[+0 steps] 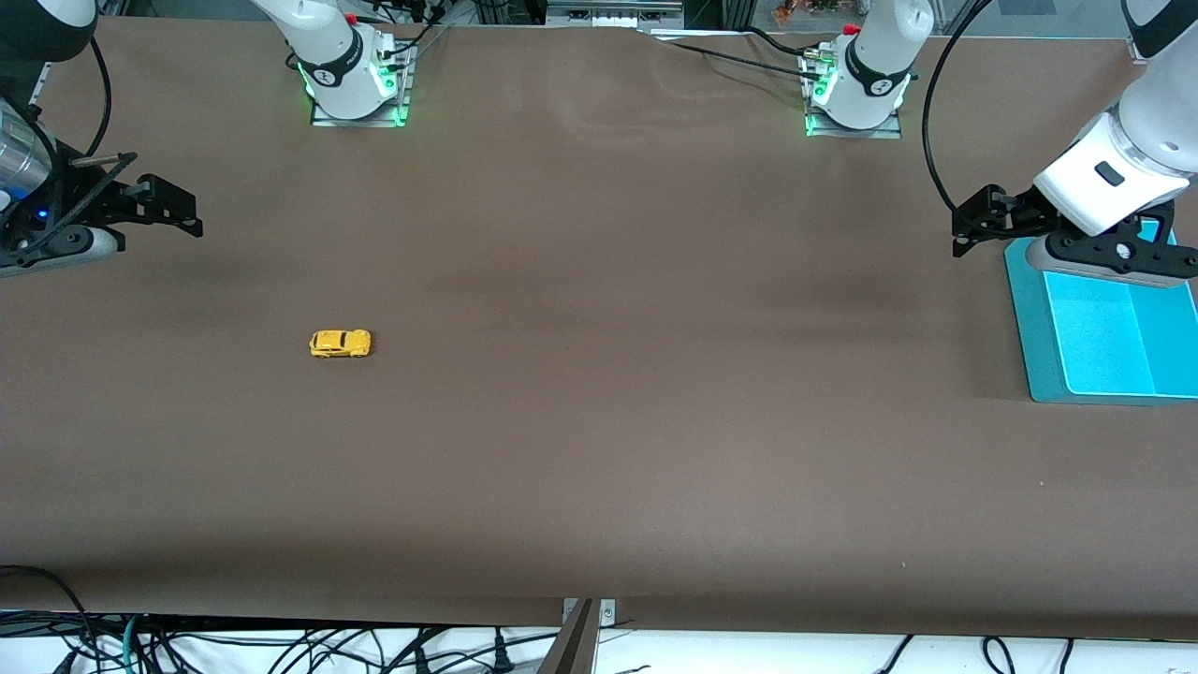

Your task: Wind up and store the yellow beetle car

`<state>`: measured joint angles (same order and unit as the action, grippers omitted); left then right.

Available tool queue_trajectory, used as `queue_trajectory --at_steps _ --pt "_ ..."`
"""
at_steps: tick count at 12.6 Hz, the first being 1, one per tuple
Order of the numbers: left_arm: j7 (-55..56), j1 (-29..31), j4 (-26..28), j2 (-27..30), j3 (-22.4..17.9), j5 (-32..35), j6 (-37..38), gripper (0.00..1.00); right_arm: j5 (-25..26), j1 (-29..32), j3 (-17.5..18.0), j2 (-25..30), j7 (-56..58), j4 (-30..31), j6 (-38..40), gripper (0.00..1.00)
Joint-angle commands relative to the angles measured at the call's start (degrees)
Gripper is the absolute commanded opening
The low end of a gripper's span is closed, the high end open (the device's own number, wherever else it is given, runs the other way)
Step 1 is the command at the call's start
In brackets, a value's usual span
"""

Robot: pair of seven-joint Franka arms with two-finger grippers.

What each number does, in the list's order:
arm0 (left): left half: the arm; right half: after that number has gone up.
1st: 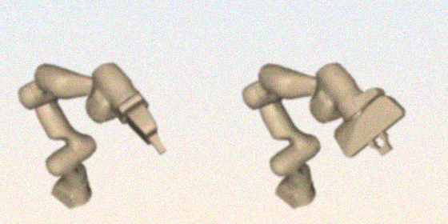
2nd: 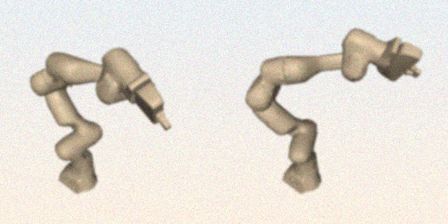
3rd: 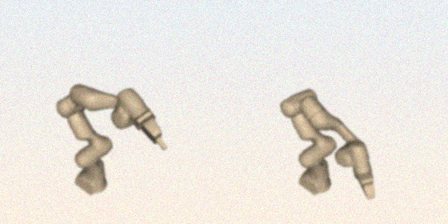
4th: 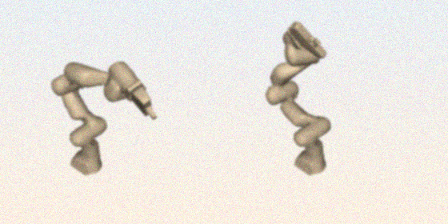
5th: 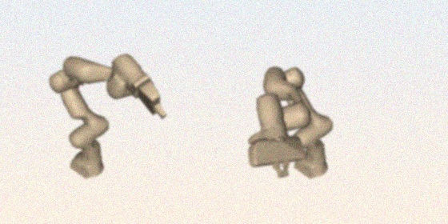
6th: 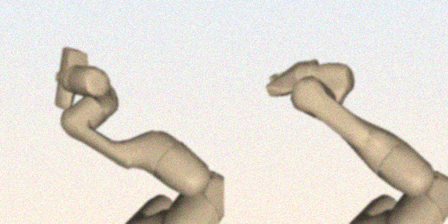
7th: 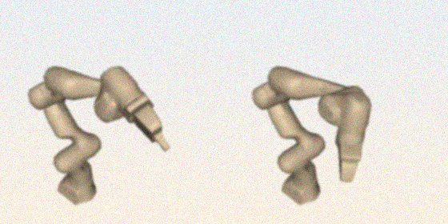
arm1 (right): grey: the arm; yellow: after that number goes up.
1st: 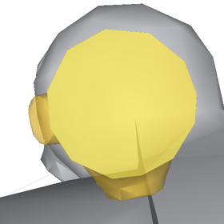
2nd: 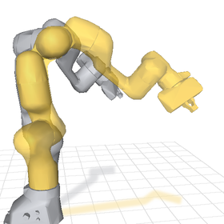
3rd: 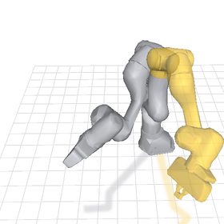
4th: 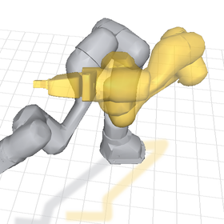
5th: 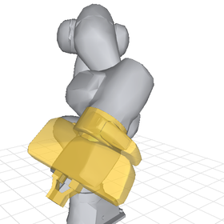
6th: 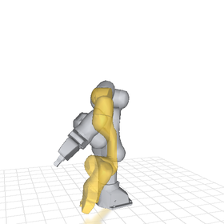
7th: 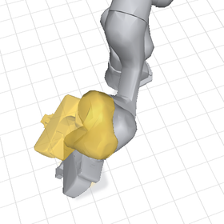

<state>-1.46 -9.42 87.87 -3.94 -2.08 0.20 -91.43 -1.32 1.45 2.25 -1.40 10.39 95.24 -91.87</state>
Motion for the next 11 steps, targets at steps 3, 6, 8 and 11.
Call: queue_trajectory --at_steps 3,6,8,11 --pt "0.4 -0.1 -1.4 -0.4 0.0 -0.1 0.9 1.00 0.0 0.2 0.3 0.4 -0.3 0.0 0.7 1.00" --pt "0.4 -0.1 -1.4 -0.4 0.0 -0.1 1.0 1.00 0.0 0.2 0.3 0.4 -0.2 0.0 0.9 1.00" --pt "0.4 -0.1 -1.4 -0.4 0.0 -0.1 0.9 1.00 0.0 0.2 0.3 0.4 -0.2 0.1 1.0 1.00" --pt "0.5 -0.1 -1.4 -0.4 0.1 -0.1 0.9 1.00 0.0 0.2 0.4 0.4 0.2 2.8 -0.3 1.00"
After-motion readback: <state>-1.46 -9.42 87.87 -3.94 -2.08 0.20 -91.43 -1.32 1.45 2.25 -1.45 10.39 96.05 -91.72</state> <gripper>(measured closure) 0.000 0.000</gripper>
